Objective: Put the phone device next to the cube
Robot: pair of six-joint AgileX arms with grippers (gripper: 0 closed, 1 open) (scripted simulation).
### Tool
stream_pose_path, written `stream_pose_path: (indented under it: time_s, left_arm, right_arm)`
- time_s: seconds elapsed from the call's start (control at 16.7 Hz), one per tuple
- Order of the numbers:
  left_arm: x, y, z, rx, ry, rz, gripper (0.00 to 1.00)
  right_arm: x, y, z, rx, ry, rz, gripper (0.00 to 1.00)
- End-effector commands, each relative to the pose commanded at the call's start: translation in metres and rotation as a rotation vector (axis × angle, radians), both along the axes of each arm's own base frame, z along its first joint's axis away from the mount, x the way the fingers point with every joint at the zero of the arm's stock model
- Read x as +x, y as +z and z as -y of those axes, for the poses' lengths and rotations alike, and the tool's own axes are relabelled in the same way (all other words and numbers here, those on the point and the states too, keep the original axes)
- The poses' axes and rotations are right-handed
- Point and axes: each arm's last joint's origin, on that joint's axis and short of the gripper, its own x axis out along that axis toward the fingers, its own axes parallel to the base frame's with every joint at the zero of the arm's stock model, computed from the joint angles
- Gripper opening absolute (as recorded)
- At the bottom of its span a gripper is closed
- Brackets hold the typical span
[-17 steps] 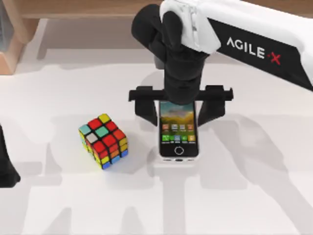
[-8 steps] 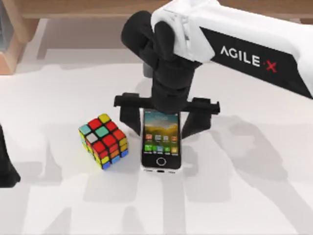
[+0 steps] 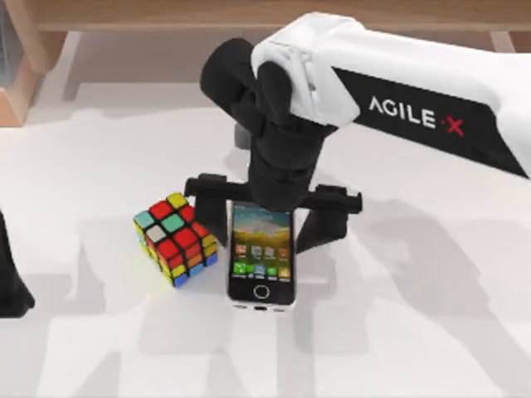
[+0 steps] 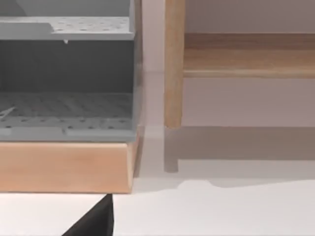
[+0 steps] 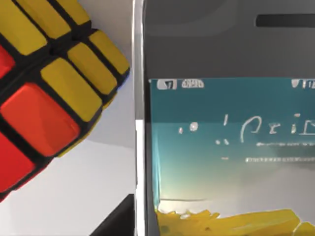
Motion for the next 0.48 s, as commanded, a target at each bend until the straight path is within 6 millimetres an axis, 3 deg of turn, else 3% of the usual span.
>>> stream_pose_path:
  time_s: [0.48]
  left_arm:
    - [0.0,0.0,0.0,0.0,0.0,0.0,1.0]
  right_arm:
    - [0.024,-0.03,0.017,-0.127,0.014,0.092,0.0]
